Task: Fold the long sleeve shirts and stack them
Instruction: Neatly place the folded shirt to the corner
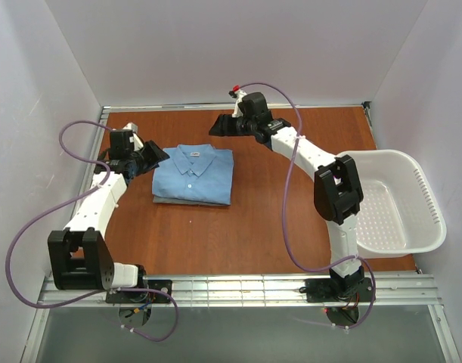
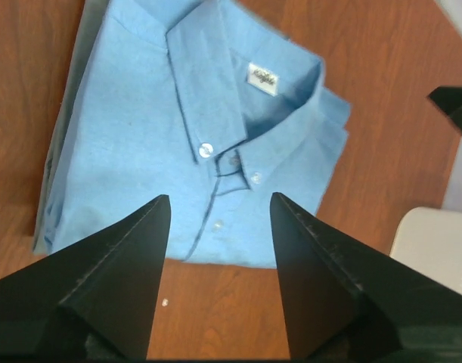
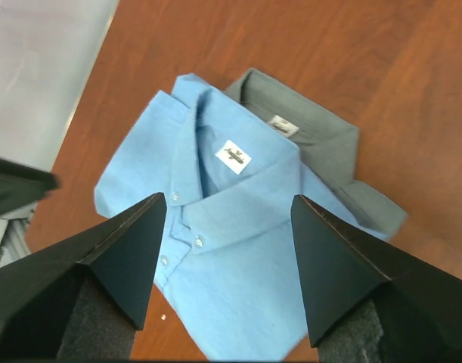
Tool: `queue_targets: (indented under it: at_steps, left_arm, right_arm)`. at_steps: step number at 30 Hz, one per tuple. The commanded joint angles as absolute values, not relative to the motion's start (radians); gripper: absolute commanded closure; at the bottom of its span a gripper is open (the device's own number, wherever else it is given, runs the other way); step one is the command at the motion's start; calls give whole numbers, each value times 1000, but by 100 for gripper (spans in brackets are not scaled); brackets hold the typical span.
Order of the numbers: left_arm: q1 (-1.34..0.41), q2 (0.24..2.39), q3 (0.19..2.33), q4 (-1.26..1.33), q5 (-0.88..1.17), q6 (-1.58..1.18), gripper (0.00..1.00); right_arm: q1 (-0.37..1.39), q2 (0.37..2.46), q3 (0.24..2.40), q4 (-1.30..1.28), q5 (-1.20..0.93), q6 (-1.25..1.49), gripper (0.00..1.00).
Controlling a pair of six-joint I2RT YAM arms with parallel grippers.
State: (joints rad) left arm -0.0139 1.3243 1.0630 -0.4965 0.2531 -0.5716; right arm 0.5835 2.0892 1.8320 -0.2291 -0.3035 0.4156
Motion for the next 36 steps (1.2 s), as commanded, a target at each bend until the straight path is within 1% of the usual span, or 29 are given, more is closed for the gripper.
queue_targets:
  at_steps: [1,2,3,5,6,10,15,16,20,21,23,24,26,27,29,30,32,33,35,36]
  left_arm:
    - [-6,1379,959,-355,313,-649,50]
    - [-6,1390,941,-336,311,-656,53]
    - [-6,1397,922,-303,304,-673,58]
    - [-6,1413,861,-279,264,-693,64]
    - [-6,1416,844,-270,249,-696,65]
    - [-5,1410,769,-236,184,-742,66]
    - [-3,1358,706,-224,184,-781,66]
    - [-3,1341,706,-225,187,-785,64]
    - [-3,1255,744,-274,187,-778,47]
    - [-3,1217,762,-317,183,-778,36]
    - [-3,1180,770,-356,190,-794,24]
    - [-3,1161,769,-389,210,-807,15]
    - [-5,1097,735,-413,235,-869,6]
    - [-6,1073,709,-416,265,-896,4]
    - [-21,997,628,-410,275,-954,4]
    - [-32,974,600,-403,270,-1007,3]
    - [-70,922,517,-388,236,-1061,2]
    - [-84,907,490,-349,224,-1125,2]
    - [-144,868,413,-260,189,-1196,2]
    - [-209,859,393,-229,160,-1257,2]
  right_arm:
    - [577,2126,1752,-28,-422,540,38]
    - [574,2134,1705,-11,-429,557,39]
    - [569,2140,1683,38,-442,571,41]
    - [557,2158,1620,116,-448,610,42]
    - [549,2164,1606,129,-446,618,42]
    - [528,2206,1572,130,-433,608,44]
    - [502,2209,1537,129,-426,580,44]
    - [499,2191,1531,127,-420,571,44]
    - [488,2106,1505,114,-408,539,44]
    - [488,2059,1494,98,-403,519,44]
    - [488,2005,1453,77,-382,499,43]
    - [489,1947,1431,69,-377,483,42]
    - [488,1879,1344,58,-370,473,40]
    - [488,1808,1312,58,-371,468,35]
    - [488,1735,1212,49,-376,446,27]
    - [488,1665,1177,43,-379,442,19]
    - [489,1596,1106,3,-382,411,11]
    - [488,1527,1086,2,-380,402,1]
    - [489,1423,1030,-72,-374,381,1]
    - [488,1387,1013,-89,-370,376,1]
